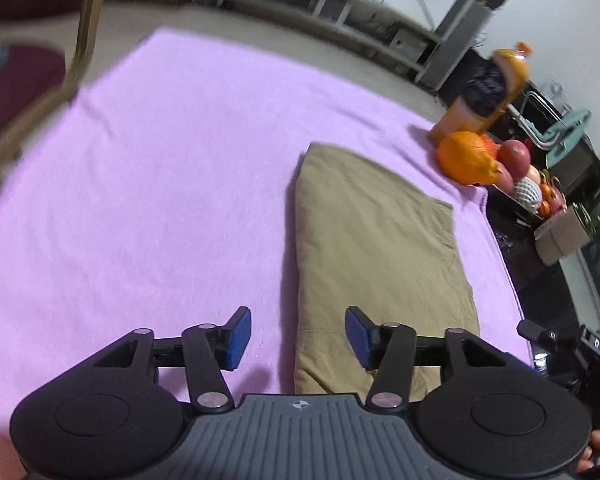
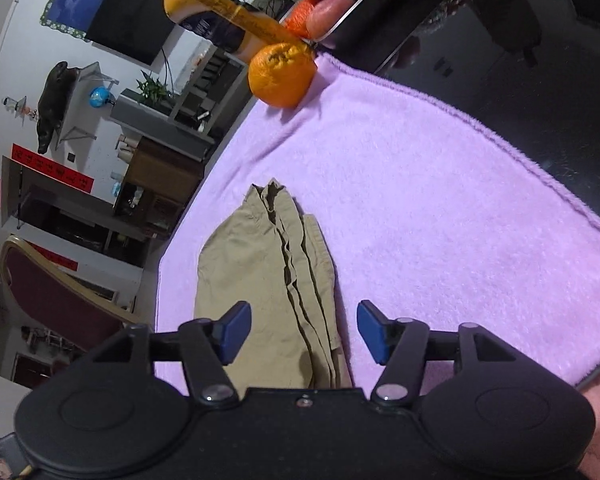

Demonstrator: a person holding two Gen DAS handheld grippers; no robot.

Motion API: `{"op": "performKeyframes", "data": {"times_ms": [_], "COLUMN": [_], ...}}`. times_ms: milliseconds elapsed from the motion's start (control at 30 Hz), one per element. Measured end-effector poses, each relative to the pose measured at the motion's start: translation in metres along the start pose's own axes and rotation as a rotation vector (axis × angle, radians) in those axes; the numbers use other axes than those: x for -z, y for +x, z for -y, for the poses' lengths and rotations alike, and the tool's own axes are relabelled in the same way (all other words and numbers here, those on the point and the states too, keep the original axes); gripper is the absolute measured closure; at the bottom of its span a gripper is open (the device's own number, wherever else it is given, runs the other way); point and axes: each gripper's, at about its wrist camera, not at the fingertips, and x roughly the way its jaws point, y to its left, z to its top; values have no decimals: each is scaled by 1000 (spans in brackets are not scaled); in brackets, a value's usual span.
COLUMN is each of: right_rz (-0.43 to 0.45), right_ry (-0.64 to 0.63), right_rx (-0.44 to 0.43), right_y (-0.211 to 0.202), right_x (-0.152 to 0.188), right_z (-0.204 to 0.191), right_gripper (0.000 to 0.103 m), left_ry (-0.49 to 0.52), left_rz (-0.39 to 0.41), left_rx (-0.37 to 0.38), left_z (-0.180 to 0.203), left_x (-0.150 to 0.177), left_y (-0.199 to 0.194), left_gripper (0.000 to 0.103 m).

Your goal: Fold clothes

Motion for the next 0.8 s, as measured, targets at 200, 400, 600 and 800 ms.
{"op": "performKeyframes", "data": {"times_ms": [200, 400, 600, 800], "right_rz": [-133, -223, -281, -178], "right_ry": [24, -27, -78, -133], "right_rx": [-33, -48, -118, -81], "right_y": [28, 53, 85, 88], "right_x": [-16, -27, -35, -17], "right_z": [12, 10, -2, -21], "right_gripper": [49, 56, 56, 78], "left_ry": [-61, -56, -4, 178], "left_rz": [-64, -94, -121, -68], "left_rx": [67, 155, 219, 88], "left_z": [-12, -15, 1, 42], "left_x": [-9, -14, -21, -14], "left_y": [38, 61, 80, 76], "left_gripper": [50, 52, 50, 56]}}
